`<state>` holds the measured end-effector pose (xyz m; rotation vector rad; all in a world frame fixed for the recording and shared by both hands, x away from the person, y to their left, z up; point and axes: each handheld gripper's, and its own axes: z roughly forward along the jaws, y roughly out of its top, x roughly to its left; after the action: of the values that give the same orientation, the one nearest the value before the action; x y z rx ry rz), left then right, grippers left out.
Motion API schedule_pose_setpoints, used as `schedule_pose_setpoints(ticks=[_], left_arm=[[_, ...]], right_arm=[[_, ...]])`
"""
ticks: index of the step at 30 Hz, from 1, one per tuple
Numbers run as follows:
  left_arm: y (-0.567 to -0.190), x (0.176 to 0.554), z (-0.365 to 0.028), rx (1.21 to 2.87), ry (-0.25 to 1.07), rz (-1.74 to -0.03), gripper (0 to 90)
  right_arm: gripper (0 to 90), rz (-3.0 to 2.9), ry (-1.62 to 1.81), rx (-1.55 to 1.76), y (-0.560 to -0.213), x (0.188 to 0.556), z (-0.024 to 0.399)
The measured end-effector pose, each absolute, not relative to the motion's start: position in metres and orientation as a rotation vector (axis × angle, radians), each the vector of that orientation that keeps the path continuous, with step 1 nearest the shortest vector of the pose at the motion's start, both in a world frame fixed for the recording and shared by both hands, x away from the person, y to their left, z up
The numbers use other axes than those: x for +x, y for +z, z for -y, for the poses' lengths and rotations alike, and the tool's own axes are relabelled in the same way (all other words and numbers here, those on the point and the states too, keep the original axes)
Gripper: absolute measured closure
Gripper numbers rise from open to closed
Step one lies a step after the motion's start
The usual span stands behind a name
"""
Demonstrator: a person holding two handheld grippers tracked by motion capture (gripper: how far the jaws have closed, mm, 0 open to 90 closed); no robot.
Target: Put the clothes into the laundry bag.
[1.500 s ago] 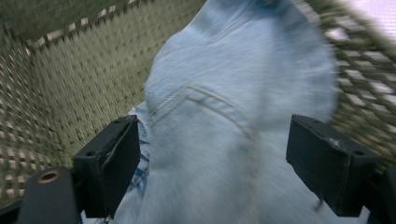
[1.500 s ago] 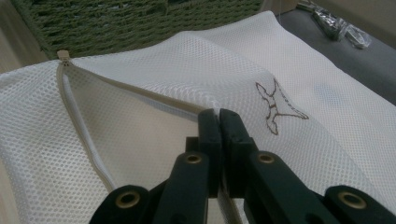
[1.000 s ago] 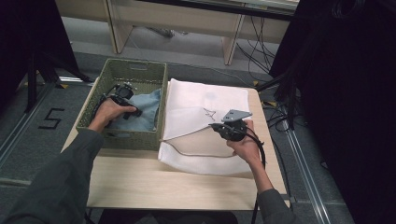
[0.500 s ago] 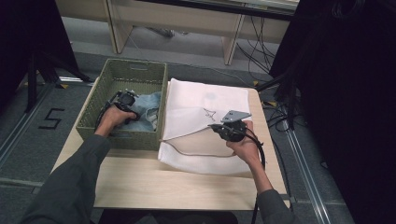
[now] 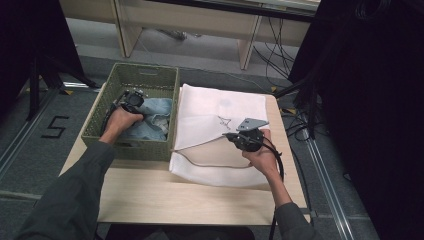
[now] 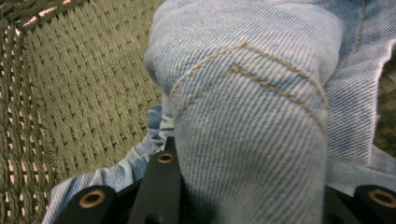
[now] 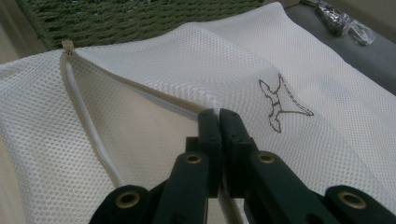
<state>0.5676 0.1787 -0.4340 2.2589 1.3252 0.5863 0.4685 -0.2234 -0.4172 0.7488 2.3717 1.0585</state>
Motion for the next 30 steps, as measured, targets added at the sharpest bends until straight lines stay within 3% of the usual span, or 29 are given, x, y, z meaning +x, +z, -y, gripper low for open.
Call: schedule_pose_setpoints(ticks=[9, 21, 26, 30], left_arm=[[-0.395, 0.561, -0.186, 2.226, 0.533, -1.314, 75.4], [-0.346, 0.547, -0.198, 2.222, 0.565, -1.23, 76.7], [-0.315, 0.531, -0.206, 2.209, 0.633, -1.133, 76.8], [-0.292, 0.512, -0.209, 2.175, 0.601, -1.128, 76.8]], right_arm=[[89.1, -2.371, 1.061, 0.734, -0.418, 0.469, 0.222], [89.0, -2.367, 1.058, 0.724, -0.418, 0.469, 0.223], [89.1, -2.366, 1.055, 0.727, -0.417, 0.469, 0.223], [89.0, -2.356, 1.062, 0.746, -0.417, 0.469, 0.223]])
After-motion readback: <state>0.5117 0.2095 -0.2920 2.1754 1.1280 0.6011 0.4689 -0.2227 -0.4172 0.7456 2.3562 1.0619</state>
